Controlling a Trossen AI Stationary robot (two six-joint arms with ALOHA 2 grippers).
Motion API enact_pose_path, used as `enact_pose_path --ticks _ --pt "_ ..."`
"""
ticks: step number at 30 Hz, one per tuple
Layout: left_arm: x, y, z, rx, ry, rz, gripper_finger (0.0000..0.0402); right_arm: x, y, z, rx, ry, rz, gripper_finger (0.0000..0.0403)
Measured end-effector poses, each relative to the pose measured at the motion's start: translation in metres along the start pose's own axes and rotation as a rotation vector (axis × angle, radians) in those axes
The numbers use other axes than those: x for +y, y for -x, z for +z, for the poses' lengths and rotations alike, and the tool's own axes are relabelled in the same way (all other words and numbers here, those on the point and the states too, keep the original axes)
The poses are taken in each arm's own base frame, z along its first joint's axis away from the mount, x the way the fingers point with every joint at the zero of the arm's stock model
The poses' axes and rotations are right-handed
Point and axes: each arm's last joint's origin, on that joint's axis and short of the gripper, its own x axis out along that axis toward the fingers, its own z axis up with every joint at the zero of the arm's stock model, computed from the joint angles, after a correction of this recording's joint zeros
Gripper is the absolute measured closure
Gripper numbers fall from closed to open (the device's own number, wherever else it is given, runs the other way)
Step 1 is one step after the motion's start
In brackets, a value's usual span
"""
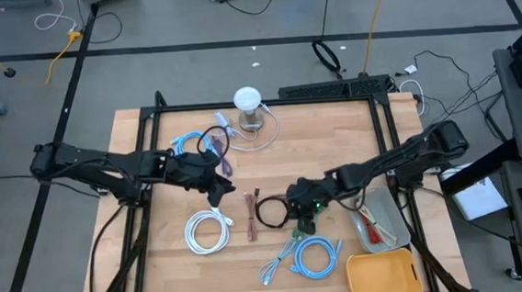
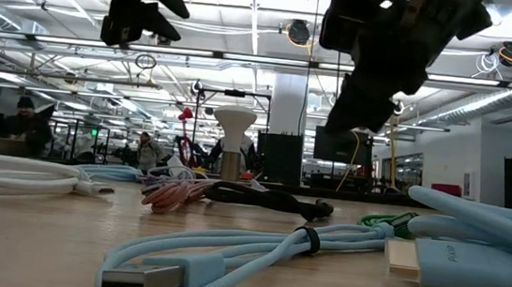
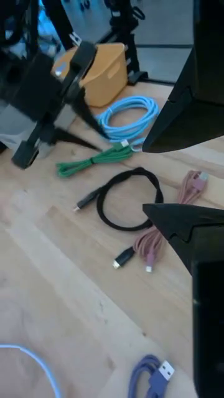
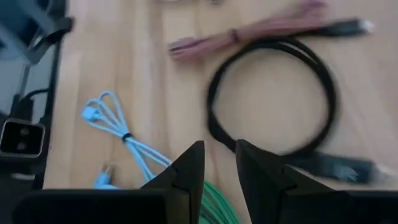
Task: Pick & Place USB Port
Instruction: Put the black HDMI cable into the yellow bin
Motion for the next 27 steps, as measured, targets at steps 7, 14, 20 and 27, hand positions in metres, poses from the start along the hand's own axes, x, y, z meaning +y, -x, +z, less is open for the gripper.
enact_pose_path --ticks 7,14,20,27 --pt "0.001 0.000 0.000 -0.005 0.000 0.011 0.0257 0.010 -0.005 0.000 -0.048 0.212 0.020 0.0319" --pt "0.001 0.000 0.000 -0.012 0.000 0.016 0.0257 0.004 -0.012 -0.001 -0.053 0.438 -0.102 0.0319" --pt "0.001 0.000 0.000 -0.010 0.010 0.017 0.0257 -0.003 -0.042 -0.004 0.067 0.434 -0.064 0.0319" --pt "0.001 0.000 0.000 -0.007 0.027 0.014 0.0257 0.004 -0.054 0.015 0.097 0.482 -0.016 0.0318"
